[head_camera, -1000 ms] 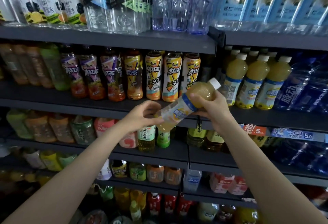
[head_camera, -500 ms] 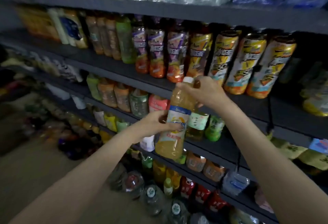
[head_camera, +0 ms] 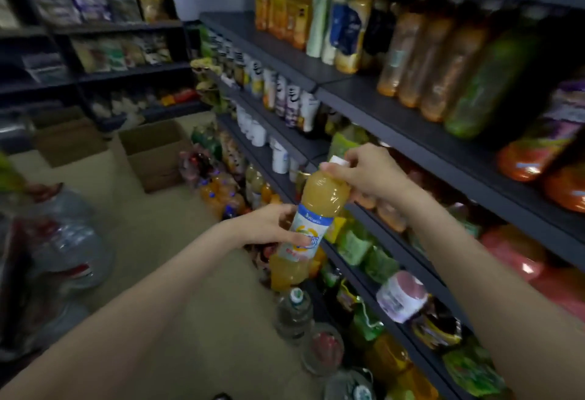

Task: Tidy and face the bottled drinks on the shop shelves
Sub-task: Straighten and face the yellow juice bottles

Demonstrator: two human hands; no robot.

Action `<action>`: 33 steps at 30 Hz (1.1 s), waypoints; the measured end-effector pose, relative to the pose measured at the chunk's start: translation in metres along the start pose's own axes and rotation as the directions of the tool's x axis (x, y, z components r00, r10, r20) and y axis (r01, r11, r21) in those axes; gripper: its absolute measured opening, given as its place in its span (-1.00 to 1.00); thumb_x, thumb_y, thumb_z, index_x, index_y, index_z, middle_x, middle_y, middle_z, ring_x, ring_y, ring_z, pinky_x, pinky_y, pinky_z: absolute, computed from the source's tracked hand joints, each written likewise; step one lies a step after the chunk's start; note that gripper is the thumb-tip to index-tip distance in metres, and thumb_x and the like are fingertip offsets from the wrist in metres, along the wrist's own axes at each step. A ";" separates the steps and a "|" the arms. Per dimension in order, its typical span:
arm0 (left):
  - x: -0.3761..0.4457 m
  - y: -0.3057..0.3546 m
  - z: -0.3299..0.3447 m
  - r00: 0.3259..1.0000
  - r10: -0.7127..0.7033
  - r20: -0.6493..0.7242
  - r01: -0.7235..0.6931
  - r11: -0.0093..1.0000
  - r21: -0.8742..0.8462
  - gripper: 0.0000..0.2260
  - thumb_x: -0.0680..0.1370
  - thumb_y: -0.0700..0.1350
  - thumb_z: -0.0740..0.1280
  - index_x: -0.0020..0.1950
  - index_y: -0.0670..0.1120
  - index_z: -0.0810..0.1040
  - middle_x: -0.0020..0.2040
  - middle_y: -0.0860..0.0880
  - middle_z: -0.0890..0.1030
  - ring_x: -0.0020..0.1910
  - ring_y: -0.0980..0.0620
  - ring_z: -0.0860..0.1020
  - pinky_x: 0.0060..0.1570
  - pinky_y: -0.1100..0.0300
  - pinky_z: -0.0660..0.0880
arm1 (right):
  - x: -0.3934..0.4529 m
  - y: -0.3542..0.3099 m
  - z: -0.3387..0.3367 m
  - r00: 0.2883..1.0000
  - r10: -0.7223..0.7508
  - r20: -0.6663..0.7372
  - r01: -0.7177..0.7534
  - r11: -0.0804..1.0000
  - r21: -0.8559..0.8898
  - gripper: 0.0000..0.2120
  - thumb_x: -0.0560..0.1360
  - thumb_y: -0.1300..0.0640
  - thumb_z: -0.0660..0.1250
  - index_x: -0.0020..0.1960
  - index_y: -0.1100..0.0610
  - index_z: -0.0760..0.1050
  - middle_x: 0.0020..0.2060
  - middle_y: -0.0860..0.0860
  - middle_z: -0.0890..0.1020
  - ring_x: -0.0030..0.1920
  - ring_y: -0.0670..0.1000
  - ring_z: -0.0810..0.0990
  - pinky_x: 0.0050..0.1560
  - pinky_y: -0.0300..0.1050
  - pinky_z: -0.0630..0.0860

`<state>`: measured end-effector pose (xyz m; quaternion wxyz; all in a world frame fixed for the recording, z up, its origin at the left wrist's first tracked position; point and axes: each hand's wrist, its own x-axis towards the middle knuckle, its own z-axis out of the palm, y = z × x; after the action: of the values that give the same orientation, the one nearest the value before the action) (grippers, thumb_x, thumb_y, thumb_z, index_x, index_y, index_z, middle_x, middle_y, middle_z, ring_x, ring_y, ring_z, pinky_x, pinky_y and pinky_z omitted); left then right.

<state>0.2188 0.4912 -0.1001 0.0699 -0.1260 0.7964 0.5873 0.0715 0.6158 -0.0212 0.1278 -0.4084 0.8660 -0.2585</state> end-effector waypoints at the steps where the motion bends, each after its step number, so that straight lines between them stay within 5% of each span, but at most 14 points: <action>1: 0.002 -0.013 -0.028 0.999 0.010 -0.041 -0.010 1.000 -0.006 -0.60 0.28 0.03 0.55 0.06 0.09 0.52 0.06 0.11 0.62 0.09 0.06 0.57 0.16 0.08 0.50 | 0.025 -0.021 0.015 0.999 -0.044 -0.008 0.044 0.997 -0.060 -0.57 0.46 -0.20 0.33 -0.31 0.15 0.39 -0.42 0.13 0.63 -0.42 -0.01 0.62 -0.36 -0.06 0.48; 4: 0.007 -0.052 -0.111 0.970 -0.013 -0.242 0.003 0.999 -0.042 -0.70 0.41 -0.17 0.47 0.09 -0.13 0.50 0.06 -0.04 0.58 0.05 -0.01 0.54 0.13 0.09 0.47 | 0.092 -0.078 0.057 0.990 -0.140 -0.034 0.131 0.974 -0.184 -0.53 0.46 -0.20 0.33 -0.33 0.14 0.29 -0.38 0.08 0.51 -0.30 0.10 0.52 -0.37 -0.02 0.33; 6: 0.007 -0.080 -0.168 0.918 -0.095 -0.385 0.063 0.994 -0.094 -0.80 0.49 -0.34 0.35 0.09 -0.25 0.48 -0.20 0.02 0.62 -0.17 0.14 0.56 -0.13 0.27 0.50 | 0.133 -0.106 0.081 0.986 -0.160 -0.042 0.148 0.967 -0.205 -0.53 0.45 -0.20 0.35 -0.33 0.11 0.25 -0.40 0.01 0.39 -0.28 0.08 0.44 -0.42 -0.06 0.22; 8: 0.003 -0.104 -0.219 0.873 -0.185 -0.452 0.124 0.979 -0.161 -0.91 0.52 -0.36 0.30 -0.01 -0.24 0.48 -0.46 0.13 0.57 -0.47 0.31 0.50 -0.41 0.42 0.42 | 0.177 -0.127 0.101 0.982 -0.186 -0.027 0.178 0.965 -0.191 -0.58 0.44 -0.16 0.38 -0.30 0.12 0.30 -0.39 -0.02 0.37 -0.24 0.08 0.42 -0.35 -0.06 0.22; 11: 0.003 -0.145 -0.287 0.810 -0.295 -0.507 0.199 0.951 -0.236 -0.80 0.54 -0.35 0.26 -0.20 -0.09 0.45 -0.36 0.04 0.55 -0.54 0.32 0.48 -0.50 0.46 0.37 | 0.248 -0.154 0.129 0.979 -0.199 0.034 0.202 0.965 -0.168 -0.66 0.44 -0.10 0.41 -0.12 0.17 0.43 -0.25 0.03 0.45 -0.14 0.08 0.46 -0.23 -0.06 0.34; 17: 0.033 -0.232 -0.426 0.699 -0.431 -0.571 0.304 0.902 -0.307 -0.78 0.56 -0.35 0.21 -0.21 -0.07 0.44 -0.54 0.19 0.55 -0.51 0.31 0.52 -0.47 0.45 0.37 | 0.417 -0.196 0.223 0.953 -0.183 0.243 0.235 0.949 -0.209 -0.72 0.45 0.02 0.42 -0.10 0.25 0.54 -0.28 0.08 0.49 -0.16 0.13 0.52 -0.37 -0.10 0.29; 22: 0.076 -0.293 -0.576 0.631 -0.494 -0.598 0.472 0.856 -0.209 -0.84 0.55 -0.28 0.27 0.11 -0.25 0.53 -0.11 -0.15 0.60 -0.28 0.14 0.57 -0.31 0.37 0.42 | 0.572 -0.235 0.311 0.947 -0.123 0.296 0.198 0.950 -0.240 -0.70 0.41 0.04 0.44 -0.07 0.28 0.52 -0.15 0.15 0.57 -0.11 0.18 0.56 -0.26 -0.05 0.41; 25: 0.084 -0.324 -0.659 0.605 -0.485 -0.631 0.606 0.795 -0.031 -0.81 0.54 -0.21 0.29 0.14 -0.20 0.55 0.01 -0.14 0.61 0.03 -0.06 0.57 -0.08 0.24 0.40 | 0.652 -0.282 0.361 0.914 -0.176 0.364 0.302 0.896 -0.324 -0.74 0.46 0.08 0.38 -0.25 0.19 0.35 -0.28 0.06 0.42 -0.15 0.17 0.48 -0.37 -0.08 0.30; 28: 0.082 -0.367 -0.728 0.595 -0.500 -0.629 0.678 0.733 0.059 -0.80 0.54 -0.17 0.29 0.14 -0.17 0.56 0.03 -0.11 0.61 0.06 -0.07 0.56 -0.01 0.22 0.40 | 0.728 -0.325 0.418 0.881 -0.184 0.435 0.367 0.847 -0.386 -0.65 0.47 0.18 0.30 -0.34 0.10 0.14 -0.32 0.02 0.32 -0.18 0.10 0.36 -0.44 -0.11 0.19; 33: 0.099 -0.483 -0.863 0.482 -0.625 -0.614 0.804 0.595 0.025 -0.75 0.55 -0.21 0.26 0.21 -0.24 0.51 0.13 -0.22 0.59 0.13 -0.16 0.53 0.06 0.13 0.41 | 0.874 -0.370 0.527 0.860 -0.062 0.506 0.284 0.883 -0.374 -0.77 0.43 0.10 0.35 -0.23 0.21 0.35 -0.29 0.09 0.42 -0.18 0.12 0.43 -0.34 -0.12 0.28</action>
<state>0.2918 -0.4773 -0.3098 0.1000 -0.5990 0.7329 0.3069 -0.0174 -0.4386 -0.2647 0.2194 -0.5556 0.8009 0.0404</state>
